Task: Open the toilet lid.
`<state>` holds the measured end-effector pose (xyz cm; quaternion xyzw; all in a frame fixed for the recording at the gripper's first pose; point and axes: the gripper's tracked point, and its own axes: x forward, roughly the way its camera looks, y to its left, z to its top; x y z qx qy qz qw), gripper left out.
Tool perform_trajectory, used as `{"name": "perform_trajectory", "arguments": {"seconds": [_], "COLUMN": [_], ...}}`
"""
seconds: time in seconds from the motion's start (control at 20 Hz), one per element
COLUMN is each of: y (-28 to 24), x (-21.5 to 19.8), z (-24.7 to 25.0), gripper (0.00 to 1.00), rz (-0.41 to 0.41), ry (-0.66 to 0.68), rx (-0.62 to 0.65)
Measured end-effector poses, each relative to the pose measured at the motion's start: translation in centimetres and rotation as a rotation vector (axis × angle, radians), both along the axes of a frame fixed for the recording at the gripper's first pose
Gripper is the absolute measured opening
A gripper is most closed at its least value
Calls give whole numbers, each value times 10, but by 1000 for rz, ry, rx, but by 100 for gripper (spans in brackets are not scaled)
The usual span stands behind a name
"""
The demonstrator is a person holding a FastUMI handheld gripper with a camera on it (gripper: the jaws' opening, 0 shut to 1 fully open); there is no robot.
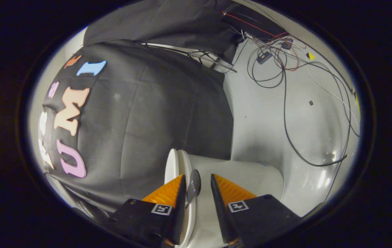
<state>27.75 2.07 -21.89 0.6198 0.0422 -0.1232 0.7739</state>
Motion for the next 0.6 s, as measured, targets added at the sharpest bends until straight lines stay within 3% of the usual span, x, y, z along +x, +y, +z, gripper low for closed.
{"name": "perform_trajectory", "arguments": {"seconds": [0.05, 0.35, 0.6], "y": [1, 9, 8], "x": [4, 20, 20], "z": [3, 11, 15], "gripper": [36, 22, 12], "rz": [6, 89, 105], "ry": [-16, -34, -53], "rx": [0, 34, 51]}}
